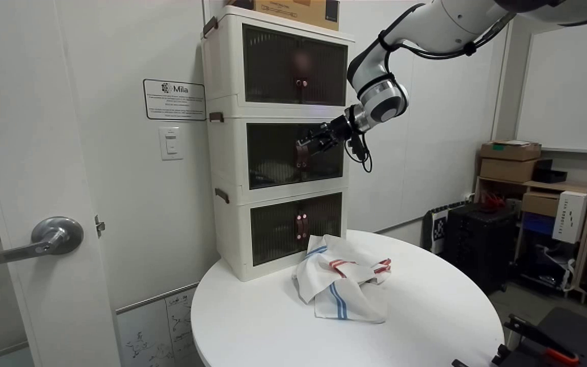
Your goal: Open the doors of the second shelf of the cabinet
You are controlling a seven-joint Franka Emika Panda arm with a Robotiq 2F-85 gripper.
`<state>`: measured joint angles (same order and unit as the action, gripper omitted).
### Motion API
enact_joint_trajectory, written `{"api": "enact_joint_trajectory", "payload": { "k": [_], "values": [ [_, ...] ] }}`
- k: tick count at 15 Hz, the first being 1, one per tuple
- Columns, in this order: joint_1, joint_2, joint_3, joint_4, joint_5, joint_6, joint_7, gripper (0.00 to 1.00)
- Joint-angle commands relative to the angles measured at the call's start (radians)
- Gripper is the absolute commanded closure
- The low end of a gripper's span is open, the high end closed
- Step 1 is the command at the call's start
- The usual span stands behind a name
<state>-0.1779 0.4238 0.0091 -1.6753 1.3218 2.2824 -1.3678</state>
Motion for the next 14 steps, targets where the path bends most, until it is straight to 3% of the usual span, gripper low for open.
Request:
{"api": "enact_joint_trajectory", "payload": {
  "k": [1,3,5,6,7,10,14],
  "values": [
    [0.006,0.033,-0.004,0.03,0.031,-0.05,-0.043,0.0],
    [0.005,0.042,-0.003,0.037,0.027,-0.068,-0.062,0.0],
    [0.006,0.05,-0.003,0.043,0.025,-0.073,-0.086,0.14],
    [0.007,0.053,-0.003,0.046,0.026,-0.071,-0.096,0.14],
    [0.01,0.055,-0.004,0.047,0.027,-0.058,-0.105,0.07],
    [0.014,0.059,-0.007,0.054,0.042,-0.019,-0.134,0.0],
    [0.015,0.063,-0.007,0.06,0.086,0.031,-0.172,0.0]
  ]
}}
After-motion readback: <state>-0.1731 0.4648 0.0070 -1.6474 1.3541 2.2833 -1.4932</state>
